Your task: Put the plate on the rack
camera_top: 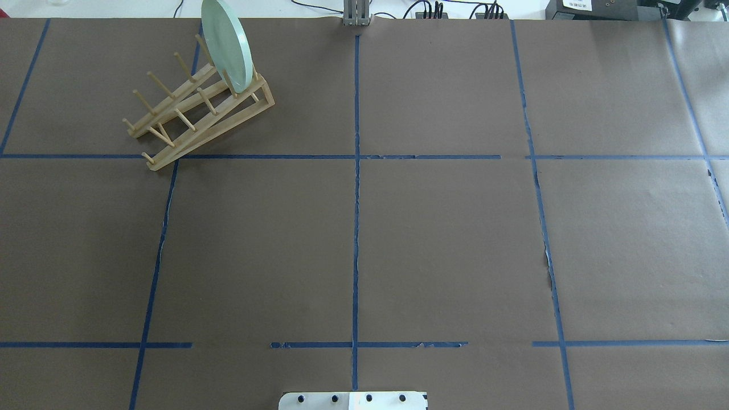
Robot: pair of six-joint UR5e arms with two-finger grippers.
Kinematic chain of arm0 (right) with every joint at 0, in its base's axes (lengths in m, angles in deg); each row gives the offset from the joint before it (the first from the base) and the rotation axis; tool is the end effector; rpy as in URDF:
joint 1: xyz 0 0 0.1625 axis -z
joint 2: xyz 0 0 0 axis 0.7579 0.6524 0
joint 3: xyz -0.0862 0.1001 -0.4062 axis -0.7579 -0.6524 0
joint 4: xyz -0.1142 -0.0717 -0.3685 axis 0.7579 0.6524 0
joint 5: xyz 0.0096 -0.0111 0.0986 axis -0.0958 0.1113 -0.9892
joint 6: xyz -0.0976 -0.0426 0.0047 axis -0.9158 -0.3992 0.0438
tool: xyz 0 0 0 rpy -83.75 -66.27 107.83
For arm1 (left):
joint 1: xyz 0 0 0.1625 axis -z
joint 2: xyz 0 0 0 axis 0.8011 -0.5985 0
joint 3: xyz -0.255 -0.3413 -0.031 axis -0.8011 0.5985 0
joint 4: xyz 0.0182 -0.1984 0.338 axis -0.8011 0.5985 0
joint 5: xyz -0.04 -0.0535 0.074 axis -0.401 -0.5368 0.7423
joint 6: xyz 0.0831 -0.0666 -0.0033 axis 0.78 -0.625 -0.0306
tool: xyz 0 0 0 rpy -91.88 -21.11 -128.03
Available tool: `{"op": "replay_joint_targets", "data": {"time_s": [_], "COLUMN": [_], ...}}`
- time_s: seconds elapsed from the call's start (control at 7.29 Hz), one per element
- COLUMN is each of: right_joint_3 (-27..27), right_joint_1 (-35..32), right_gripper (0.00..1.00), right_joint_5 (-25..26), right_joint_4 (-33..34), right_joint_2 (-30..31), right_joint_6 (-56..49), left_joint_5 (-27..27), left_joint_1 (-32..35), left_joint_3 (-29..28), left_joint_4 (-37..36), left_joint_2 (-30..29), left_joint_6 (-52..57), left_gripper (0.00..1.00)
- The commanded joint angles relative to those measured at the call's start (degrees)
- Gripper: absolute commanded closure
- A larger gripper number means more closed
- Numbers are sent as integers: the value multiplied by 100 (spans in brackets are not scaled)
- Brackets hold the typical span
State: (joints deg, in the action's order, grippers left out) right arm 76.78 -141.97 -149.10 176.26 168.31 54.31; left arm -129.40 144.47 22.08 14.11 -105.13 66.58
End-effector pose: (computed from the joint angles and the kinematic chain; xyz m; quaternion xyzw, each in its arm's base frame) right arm 0.0815 -0.4079 0.7069 -0.0299 -0.3582 0.0086 0.9331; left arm -0.0738 -0.5496 0.5575 0.0897 0.3540 0.0466 0.9298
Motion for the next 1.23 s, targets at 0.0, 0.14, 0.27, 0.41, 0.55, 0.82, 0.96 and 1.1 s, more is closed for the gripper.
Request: {"op": "replay_joint_targets", "data": {"time_s": [0.0,0.14,0.27,0.41,0.55,0.82,0.96,1.1], "right_joint_3": [0,0,0,0,0,0,0,0], "right_joint_1": [-3,5,-3,-3,5,-3,-3,-3], "right_gripper": [0,0,0,0,0,0,0,0], "right_joint_5": [0,0,0,0,0,0,0,0], "right_joint_4": [0,0,0,0,0,0,0,0], "right_joint_2": [0,0,0,0,0,0,0,0], "right_joint_6": [-3,6,-3,-3,-3,-3,-3,-3], "left_joint_5": [-404,-387,-378,-378,-386,-386,-404,-404], "left_joint_1": [149,140,131,123,123,123,123,123], "left_joint_3": [-233,-267,-285,-337,-347,-294,-303,-320], "left_joint_4": [-9,122,123,132,132,141,236,263], "left_joint_2": [899,1059,1052,1035,1026,1017,1017,1017], "left_joint_6": [474,467,414,423,449,467,440,440], "left_gripper": [0,0,0,0,0,0,0,0]}}
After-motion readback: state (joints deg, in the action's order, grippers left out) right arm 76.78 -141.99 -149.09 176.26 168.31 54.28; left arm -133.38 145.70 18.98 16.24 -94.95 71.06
